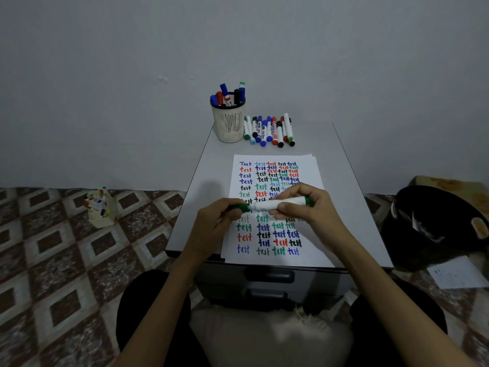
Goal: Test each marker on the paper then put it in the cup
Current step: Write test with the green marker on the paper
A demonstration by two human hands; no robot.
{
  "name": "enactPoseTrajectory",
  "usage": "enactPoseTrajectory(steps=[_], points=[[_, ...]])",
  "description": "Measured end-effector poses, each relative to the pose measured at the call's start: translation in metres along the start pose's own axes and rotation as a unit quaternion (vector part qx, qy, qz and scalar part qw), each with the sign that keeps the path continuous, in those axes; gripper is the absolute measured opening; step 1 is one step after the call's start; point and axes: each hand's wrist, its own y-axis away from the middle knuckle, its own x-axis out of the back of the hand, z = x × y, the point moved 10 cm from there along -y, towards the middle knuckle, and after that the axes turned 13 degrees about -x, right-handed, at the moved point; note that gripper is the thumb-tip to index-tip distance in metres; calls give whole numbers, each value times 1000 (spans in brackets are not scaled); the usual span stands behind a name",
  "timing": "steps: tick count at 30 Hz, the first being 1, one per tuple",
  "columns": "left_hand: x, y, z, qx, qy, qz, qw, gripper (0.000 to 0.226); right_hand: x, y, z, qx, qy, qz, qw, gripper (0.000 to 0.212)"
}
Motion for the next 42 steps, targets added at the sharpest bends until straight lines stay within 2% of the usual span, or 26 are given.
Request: enactPoseTrajectory(steps=[4,7,10,12,21,25,27,31,33,35,37,38,40,42], points=[[-2,1,-2,-1,12,-11,1000,22,-13,-3,-3,21,130,-29,991,20],[-1,-1,-4,11,20,-19,1000,17,-28,-5,4,30,248,-56,967,21],[0,-1,-1,0,16,-23,1000,24,-38,-4,8,65,309,-41,948,15],[2,-1,1,-10,18,-16,1000,24,-39,-3,8,73,313,-24,947,14],[9,-3,14,-70,-18,-15,997,28,-41,-12,19,-13,239,-32,970,8],[8,-2,11,-62,-6,-1,998,31,-42,-16,6,-2,301,-50,952,12],[10,-2,7,-48,2,25,999,33,-48,-19,-12,43,392,-58,917,19],[17,0,0,-21,-28,66,997,32,-73,-36,-33,137,640,-49,754,24],[18,2,-9,23,-54,69,996,33,-80,-51,-27,120,685,-75,715,20],[16,4,-23,82,-98,58,990,44,-76,-76,-27,88,709,-79,695,13],[10,5,-36,122,-153,20,981,55,-66,-109,-49,103,710,-37,695,14],[4,4,-39,122,-193,-19,973,59,-60,-126,-68,127,698,-2,705,22],[-12,3,-39,112,-270,-102,951,64,-53,-154,-109,186,647,58,737,47],[-16,3,-39,110,-305,-130,937,68,-56,-173,-150,243,575,91,776,63]])
